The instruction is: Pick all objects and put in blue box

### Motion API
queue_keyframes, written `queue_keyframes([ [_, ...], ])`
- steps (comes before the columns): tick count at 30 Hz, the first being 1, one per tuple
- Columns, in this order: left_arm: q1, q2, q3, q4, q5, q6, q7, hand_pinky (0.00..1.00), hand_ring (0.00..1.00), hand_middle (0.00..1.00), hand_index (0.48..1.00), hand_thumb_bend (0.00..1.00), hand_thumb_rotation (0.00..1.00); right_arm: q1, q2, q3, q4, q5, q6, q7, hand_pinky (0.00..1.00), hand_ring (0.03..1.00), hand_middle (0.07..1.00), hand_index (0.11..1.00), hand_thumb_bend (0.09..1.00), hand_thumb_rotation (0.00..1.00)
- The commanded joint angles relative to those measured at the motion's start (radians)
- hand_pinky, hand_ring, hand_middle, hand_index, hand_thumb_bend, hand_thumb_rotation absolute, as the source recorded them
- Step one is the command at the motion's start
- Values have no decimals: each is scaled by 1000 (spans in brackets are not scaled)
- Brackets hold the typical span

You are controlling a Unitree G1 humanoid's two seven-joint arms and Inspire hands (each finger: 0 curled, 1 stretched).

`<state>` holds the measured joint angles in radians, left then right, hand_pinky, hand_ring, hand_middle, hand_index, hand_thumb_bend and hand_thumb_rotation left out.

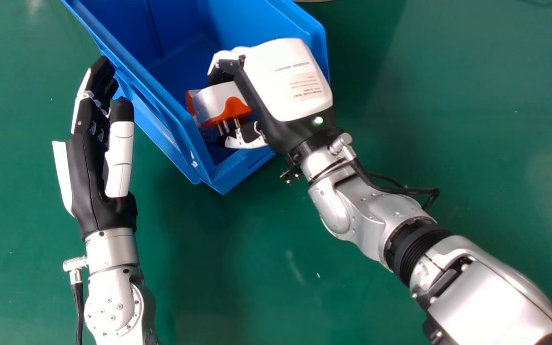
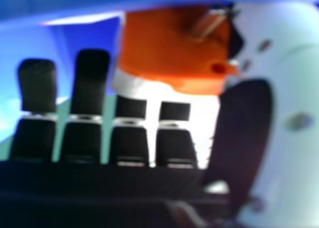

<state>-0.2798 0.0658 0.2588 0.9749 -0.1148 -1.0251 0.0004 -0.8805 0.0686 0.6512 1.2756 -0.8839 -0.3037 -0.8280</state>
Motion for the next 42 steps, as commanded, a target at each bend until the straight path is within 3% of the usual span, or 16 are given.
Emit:
queue_keyframes([
  [1,-13,9,-7,-3,18,-20,0,880,911,905,859,828,798,-8,9,29,16,-23,20,-4,326,462,524,492,496,0],
  [4,-13,10,-7,-3,15,-18,-3,880,911,906,859,828,799,-2,17,56,18,-34,57,-15,331,458,519,499,497,0],
  [7,-17,8,-8,2,20,-22,3,881,912,906,860,829,798,-3,18,88,13,-58,109,-39,332,458,527,495,497,0],
  [8,-18,8,-9,3,18,-20,0,879,911,906,861,832,799,-3,18,95,11,-61,119,-51,379,495,561,495,500,23],
  [9,-18,8,-10,3,18,-19,-2,878,910,905,861,831,800,-2,18,99,8,-62,125,-60,434,545,608,542,563,18],
  [12,-17,9,-12,3,22,-18,1,879,911,905,861,830,801,0,17,98,0,-55,122,-77,488,595,653,589,618,14],
  [14,-18,7,-11,2,18,-19,-1,879,912,905,862,829,803,2,18,97,-3,-52,127,-81,596,696,744,678,698,12],
  [17,-18,6,-11,1,18,-20,0,881,913,906,862,827,801,5,21,93,-6,-47,132,-91,646,743,786,718,724,18],
  [23,-19,6,-11,5,22,-23,7,882,914,906,860,832,801,3,26,85,-17,-43,142,-149,901,945,956,935,804,63],
  [30,-16,4,-13,2,30,-24,16,878,912,904,858,830,803,-7,28,76,-41,-43,139,-218,943,982,986,979,839,79],
  [33,-17,0,-12,0,15,-23,5,879,912,905,858,828,798,-8,23,74,-62,-42,143,-231,967,993,995,992,842,103],
  [42,-12,-3,-11,-9,10,-24,-4,883,913,907,856,826,788,36,-12,24,-204,-15,124,-276,999,1000,1000,1000,837,126],
])
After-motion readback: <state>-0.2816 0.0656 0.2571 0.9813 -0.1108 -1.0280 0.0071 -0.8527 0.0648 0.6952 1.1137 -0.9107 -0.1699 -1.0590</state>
